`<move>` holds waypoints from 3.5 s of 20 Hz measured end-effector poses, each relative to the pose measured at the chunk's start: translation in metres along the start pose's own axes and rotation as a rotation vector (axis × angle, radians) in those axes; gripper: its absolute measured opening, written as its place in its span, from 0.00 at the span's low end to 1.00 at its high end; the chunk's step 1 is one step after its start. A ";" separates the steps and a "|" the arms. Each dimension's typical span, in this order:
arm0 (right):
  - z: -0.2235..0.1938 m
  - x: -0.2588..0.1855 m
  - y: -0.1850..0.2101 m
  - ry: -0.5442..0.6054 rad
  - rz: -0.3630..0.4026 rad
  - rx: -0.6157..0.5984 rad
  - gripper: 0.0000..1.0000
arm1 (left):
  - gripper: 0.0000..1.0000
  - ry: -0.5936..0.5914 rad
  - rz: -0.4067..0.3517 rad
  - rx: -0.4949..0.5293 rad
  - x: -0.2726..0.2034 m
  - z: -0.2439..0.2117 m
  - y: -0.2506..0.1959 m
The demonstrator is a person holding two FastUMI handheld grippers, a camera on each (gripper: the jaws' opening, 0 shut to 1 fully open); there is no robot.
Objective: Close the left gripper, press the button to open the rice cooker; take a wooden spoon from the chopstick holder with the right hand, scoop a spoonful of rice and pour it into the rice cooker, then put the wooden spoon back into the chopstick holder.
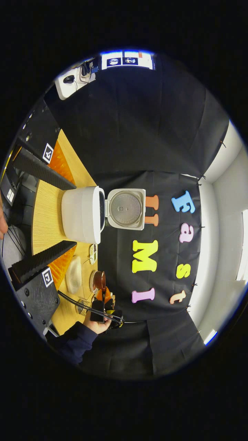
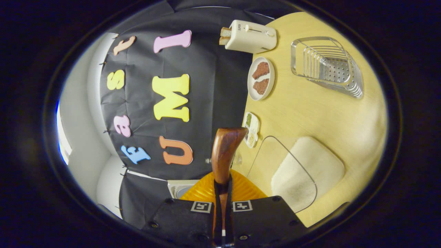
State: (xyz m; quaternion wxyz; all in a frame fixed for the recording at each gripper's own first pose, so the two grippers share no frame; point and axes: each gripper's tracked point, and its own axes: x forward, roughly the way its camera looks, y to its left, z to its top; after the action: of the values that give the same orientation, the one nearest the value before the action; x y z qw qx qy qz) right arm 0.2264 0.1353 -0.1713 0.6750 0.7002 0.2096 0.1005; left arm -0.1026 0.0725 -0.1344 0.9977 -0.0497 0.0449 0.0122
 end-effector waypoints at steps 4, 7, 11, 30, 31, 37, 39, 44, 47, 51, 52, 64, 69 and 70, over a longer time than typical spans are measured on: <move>-0.029 0.011 0.039 0.044 0.029 -0.065 0.08 | 0.94 0.004 -0.017 -0.018 -0.004 -0.003 0.006; -0.055 0.026 0.061 0.078 0.033 -0.127 0.06 | 0.94 -0.004 -0.007 -0.028 -0.009 0.000 0.020; -0.098 0.053 0.089 0.114 0.037 -0.202 0.08 | 0.94 -0.043 -0.005 -0.035 -0.018 0.015 0.030; -0.248 0.180 0.145 0.153 -0.024 -0.670 0.08 | 0.94 -0.146 0.050 -0.009 -0.042 0.037 0.091; -0.254 0.182 0.145 0.142 -0.028 -0.717 0.09 | 0.94 -0.145 0.052 -0.011 -0.042 0.036 0.093; -0.288 0.201 0.139 0.117 -0.045 -0.997 0.09 | 0.94 -0.136 0.075 -0.049 -0.045 0.026 0.111; -0.289 0.206 0.135 0.084 -0.060 -1.075 0.09 | 0.94 -0.136 0.078 -0.050 -0.044 0.026 0.110; -0.283 0.215 0.126 0.030 -0.087 -1.211 0.09 | 0.94 -0.120 0.080 -0.045 -0.043 0.018 0.111; -0.281 0.218 0.126 0.007 -0.090 -1.290 0.09 | 0.94 -0.111 0.086 -0.049 -0.042 0.013 0.112; -0.283 0.215 0.130 -0.043 -0.075 -1.468 0.09 | 0.94 -0.101 0.089 -0.052 -0.042 0.011 0.112; -0.284 0.213 0.134 -0.063 -0.069 -1.545 0.09 | 0.94 -0.096 0.089 -0.050 -0.042 0.009 0.112; -0.302 0.196 0.137 -0.131 0.019 -1.972 0.10 | 0.94 -0.073 0.079 -0.022 -0.040 0.003 0.099; -0.274 0.171 0.147 -0.149 0.030 -1.908 0.11 | 0.94 -0.068 0.071 -0.040 -0.036 0.004 0.089; -0.265 0.164 0.150 -0.158 0.023 -1.894 0.11 | 0.94 -0.063 0.069 -0.041 -0.036 0.004 0.085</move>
State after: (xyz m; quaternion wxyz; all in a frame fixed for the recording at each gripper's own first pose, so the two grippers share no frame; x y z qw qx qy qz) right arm 0.2841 0.4446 -0.0281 0.9734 -0.1312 -0.0122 0.1876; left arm -0.1403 0.1569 -0.1360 0.9964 -0.0680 0.0149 0.0489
